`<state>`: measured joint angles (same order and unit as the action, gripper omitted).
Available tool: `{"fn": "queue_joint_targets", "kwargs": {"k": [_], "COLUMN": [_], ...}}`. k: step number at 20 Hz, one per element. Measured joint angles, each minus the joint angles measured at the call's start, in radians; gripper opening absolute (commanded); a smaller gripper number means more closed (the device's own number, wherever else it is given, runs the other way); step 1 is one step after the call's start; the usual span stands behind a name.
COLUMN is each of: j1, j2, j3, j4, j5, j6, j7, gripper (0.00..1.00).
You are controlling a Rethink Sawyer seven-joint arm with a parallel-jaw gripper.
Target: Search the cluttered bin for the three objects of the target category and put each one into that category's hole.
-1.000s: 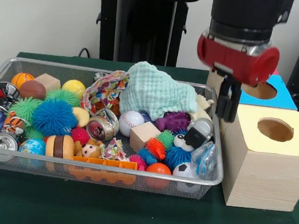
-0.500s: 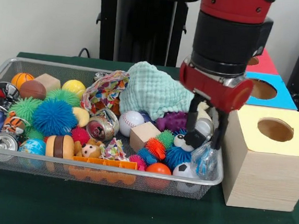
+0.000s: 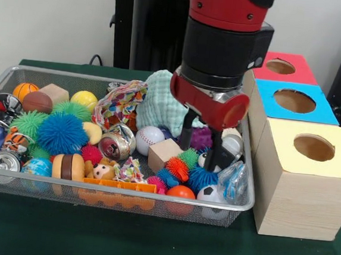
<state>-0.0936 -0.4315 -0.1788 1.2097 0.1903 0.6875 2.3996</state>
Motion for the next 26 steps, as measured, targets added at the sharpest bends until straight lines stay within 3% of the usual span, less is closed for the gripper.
{"fn": "queue_joint_targets", "kwargs": {"k": [26], "j1": [-0.002], "j2": [0.002], "j3": [0.035], "j4": [-0.001], "j5": [-0.003], "j6": [-0.006], "j7": [0.000], "gripper": [1.00]}}
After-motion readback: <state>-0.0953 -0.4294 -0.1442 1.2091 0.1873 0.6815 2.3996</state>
